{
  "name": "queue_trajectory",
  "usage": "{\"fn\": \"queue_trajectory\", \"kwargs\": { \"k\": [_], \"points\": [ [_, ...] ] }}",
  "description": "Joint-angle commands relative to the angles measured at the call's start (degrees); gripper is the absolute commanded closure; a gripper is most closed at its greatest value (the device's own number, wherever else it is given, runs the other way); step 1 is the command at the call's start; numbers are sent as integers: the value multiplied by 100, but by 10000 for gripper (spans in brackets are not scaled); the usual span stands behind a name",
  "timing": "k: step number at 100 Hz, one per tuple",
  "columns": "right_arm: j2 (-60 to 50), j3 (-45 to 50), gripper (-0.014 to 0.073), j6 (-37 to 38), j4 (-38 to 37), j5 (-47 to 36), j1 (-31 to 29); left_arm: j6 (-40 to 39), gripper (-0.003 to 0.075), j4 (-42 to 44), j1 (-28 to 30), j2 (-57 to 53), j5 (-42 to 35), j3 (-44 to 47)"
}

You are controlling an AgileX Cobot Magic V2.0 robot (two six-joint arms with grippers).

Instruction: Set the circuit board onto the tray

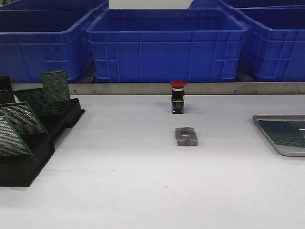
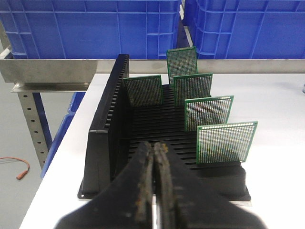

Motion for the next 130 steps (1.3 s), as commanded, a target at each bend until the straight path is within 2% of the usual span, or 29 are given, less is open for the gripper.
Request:
{"fn": "queue_trajectory", "kwargs": {
  "k": [1,15,32,49,56,64,73,78,90,97,104,110,114,123,130],
  "points": [
    [80,-139,655,-25,172,-206,-14,-2,741,-53,12,-173,-428,275],
    [80,-139,655,-25,181,-252,-14,-2,741,-53,12,-173,-428,275],
    [80,-139,655,-25,195,-1484,-14,-2,741,-53,12,-173,-428,275],
    [80,-128,655,-25,195,-1882,-20,-2,741,-53,12,-173,-428,275],
    [80,-128,655,-20,17,-2095,-33,-2,741,-53,12,-173,-428,275],
    [80,-109,655,247,-513,-2414,-126,-2,741,-53,12,-173,-428,275],
    [80,-55,655,1409,-1653,-2562,-318,-2,741,-53,12,-173,-428,275],
    [80,30,655,2384,-2602,-2614,-394,-2,741,-53,12,-173,-428,275],
    [80,411,655,5442,-5099,-2829,-433,-2,741,-53,12,-173,-428,275],
    [80,680,655,6901,-6409,-3021,-439,-2,741,-53,12,-173,-428,275],
    [80,935,655,7956,-7444,-3218,-503,-2,741,-53,12,-173,-428,275],
    [80,1164,655,8491,-7943,-3297,-627,-2,741,-53,12,-173,-428,275],
    [74,1346,655,8713,-7997,-3387,-712,-2,741,-53,12,-173,-428,275],
    [-37,1798,655,8767,-7978,-3912,-935,-2,741,-53,12,-173,-428,275],
    [-265,1763,655,8693,-7940,-3598,-1033,-2,741,-53,12,-173,-428,275]
  ]
}}
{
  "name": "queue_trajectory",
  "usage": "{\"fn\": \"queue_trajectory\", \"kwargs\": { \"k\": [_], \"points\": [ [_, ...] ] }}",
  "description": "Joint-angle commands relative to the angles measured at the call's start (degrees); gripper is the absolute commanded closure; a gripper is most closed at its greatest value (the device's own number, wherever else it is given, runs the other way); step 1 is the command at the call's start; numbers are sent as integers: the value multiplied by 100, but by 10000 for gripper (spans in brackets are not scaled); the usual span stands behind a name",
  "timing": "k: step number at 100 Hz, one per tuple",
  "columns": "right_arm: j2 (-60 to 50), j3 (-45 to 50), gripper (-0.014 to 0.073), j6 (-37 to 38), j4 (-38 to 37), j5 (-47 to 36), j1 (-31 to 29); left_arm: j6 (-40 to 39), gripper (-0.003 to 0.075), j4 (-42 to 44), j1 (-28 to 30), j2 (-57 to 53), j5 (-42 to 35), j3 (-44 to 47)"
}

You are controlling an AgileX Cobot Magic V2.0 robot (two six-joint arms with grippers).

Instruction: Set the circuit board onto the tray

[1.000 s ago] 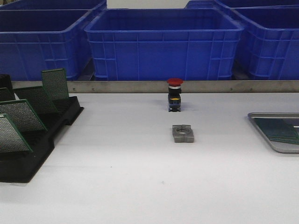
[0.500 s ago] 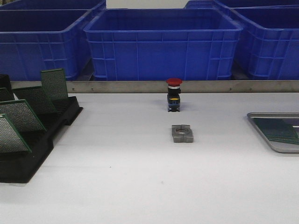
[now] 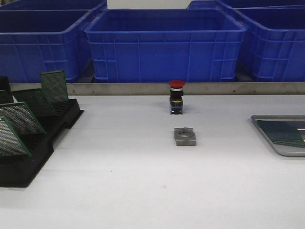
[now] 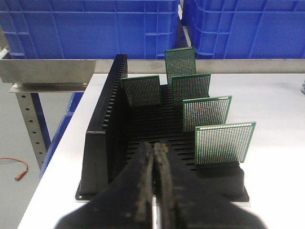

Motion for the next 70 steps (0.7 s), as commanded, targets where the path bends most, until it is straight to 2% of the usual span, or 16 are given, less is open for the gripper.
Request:
{"fn": "queue_trajectory", "kwargs": {
  "k": [1,26,70],
  "points": [
    [-191,-10,655,76,-82,-531,-165,-2,741,-53,12,-173,-428,275],
    [-182,-4,655,-1203,1054,5,-166,-2,741,-53,12,-173,-428,275],
    [-182,-9,655,-1217,1058,46,-166,-2,741,-53,12,-173,-428,275]
  ]
}}
